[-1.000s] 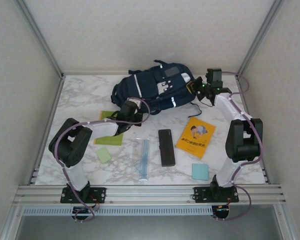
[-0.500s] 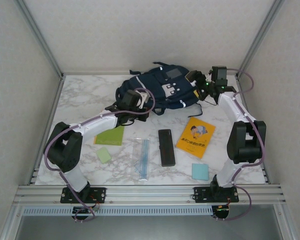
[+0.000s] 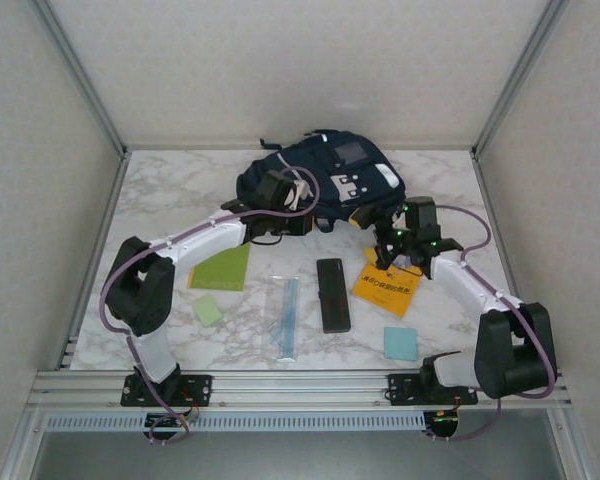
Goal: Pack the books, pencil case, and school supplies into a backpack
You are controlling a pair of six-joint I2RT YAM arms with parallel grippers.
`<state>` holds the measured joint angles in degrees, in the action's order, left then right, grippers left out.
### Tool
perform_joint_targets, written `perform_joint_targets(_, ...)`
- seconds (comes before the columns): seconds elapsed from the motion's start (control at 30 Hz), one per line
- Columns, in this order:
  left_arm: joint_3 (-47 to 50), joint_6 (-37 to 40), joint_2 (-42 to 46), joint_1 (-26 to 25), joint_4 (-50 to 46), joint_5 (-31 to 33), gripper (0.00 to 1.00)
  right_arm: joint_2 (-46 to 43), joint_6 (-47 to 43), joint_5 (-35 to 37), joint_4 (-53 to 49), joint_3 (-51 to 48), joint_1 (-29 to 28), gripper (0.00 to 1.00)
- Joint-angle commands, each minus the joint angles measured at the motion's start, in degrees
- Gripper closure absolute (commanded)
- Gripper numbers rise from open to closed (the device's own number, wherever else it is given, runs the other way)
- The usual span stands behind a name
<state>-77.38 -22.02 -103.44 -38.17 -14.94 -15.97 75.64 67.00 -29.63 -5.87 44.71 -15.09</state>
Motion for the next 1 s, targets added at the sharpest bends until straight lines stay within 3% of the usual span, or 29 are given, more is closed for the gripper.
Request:
perform_joint_targets(0.0,-2.66,-2.28,0.38,-1.19,0.37,-3.67,1.00,-2.01,4.69,5.32,6.42,-0.85,-2.98,0.01)
perform_joint_targets(0.23,-1.91,-2.04,3.08,-4.32,-3.60,-4.27,1.00,10.97,8.86,8.12,22.57,1.09,-7.39,0.02)
perform_joint_targets(0.33,-1.78,-0.81,3.51,-4.96,-5.84,-4.49,1.00,18.37,9.94,7.86,27.93,4.12,-8.98,0.08)
perform_joint_targets(0.4,-2.02,0.14,3.24,-4.98,-7.79,-4.52,1.00,22.04,9.10,7.31,29.25,6.13,-9.17,0.21)
perform_joint_targets(0.43,-2.05,1.02,3.12,-4.98,-9.01,-4.54,1.00,23.20,7.81,7.29,28.91,6.96,-9.04,0.32)
perform_joint_targets(0.47,-2.11,2.09,3.04,-4.99,-10.48,-4.16,1.00,23.88,6.02,7.28,27.94,7.67,-8.83,0.62)
perform_joint_targets(0.53,-2.33,4.37,2.96,-4.62,-14.30,-0.60,1.00,23.88,0.78,6.83,24.01,8.98,-8.06,0.94)
perform_joint_targets(0.57,-2.06,5.27,3.00,-4.12,-16.16,2.17,1.00,23.28,-2.17,6.86,21.29,9.60,-7.49,1.00)
perform_joint_targets(0.97,-0.57,10.13,-0.61,9.60,-23.56,15.71,1.00,19.01,-39.65,4.33,-12.08,22.22,-3.36,1.00)
